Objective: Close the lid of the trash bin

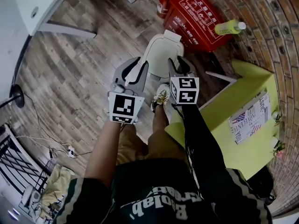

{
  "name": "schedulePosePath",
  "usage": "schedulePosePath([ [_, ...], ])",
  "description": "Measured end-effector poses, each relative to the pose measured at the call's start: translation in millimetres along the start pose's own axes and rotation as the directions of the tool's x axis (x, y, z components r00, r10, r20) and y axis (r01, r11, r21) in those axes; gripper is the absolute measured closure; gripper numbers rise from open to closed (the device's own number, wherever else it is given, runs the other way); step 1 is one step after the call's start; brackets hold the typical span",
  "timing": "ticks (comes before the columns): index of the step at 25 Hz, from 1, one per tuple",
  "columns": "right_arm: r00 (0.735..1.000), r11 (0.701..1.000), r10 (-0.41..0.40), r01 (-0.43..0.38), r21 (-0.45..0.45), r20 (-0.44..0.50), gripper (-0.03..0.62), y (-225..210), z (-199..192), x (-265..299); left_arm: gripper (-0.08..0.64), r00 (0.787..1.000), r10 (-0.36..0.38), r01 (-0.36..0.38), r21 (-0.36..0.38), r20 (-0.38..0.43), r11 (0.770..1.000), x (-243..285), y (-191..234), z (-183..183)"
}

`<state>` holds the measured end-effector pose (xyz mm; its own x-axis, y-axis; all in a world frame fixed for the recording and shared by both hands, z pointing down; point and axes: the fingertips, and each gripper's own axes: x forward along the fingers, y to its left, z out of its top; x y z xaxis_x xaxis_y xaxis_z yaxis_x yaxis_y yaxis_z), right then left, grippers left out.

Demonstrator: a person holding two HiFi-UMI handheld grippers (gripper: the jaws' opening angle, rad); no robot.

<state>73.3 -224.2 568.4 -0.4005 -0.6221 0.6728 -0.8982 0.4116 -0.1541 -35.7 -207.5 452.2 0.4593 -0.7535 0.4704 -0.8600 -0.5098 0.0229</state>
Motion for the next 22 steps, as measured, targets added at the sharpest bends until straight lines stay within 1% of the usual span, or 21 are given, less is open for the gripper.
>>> schedulePosePath([
  [4,0.997,1.0,-0.021,0.022,-0.002,0.068,0.442,4,29,-40,0.471,1.0,-0.014,0.014,0.015,0.024,1.0,-15,-4,26],
  [7,0.992,0.999,-0.044,0.043,0.014,0.115,0.445,14,46,-71,0.471,0.999,-0.029,0.028,0.034,0.033,0.999,-32,-2,40],
  [13,0.98,0.996,-0.089,0.086,0.022,0.178,0.451,30,73,-116,0.471,0.998,-0.047,0.044,0.073,0.041,0.996,-59,0,64],
  [18,0.965,0.993,-0.122,0.117,0.035,0.233,0.454,48,94,-146,0.471,0.994,-0.065,0.058,0.079,0.087,0.995,-87,-1,88],
  [20,0.957,0.991,-0.13,0.128,0.027,0.261,0.454,54,106,-159,0.471,0.99,-0.081,0.073,0.077,0.112,0.994,-95,-3,101],
  [22,0.95,0.991,-0.13,0.133,0.008,0.285,0.456,65,117,-172,0.471,0.987,-0.094,0.082,0.092,0.132,0.992,-106,-4,114],
])
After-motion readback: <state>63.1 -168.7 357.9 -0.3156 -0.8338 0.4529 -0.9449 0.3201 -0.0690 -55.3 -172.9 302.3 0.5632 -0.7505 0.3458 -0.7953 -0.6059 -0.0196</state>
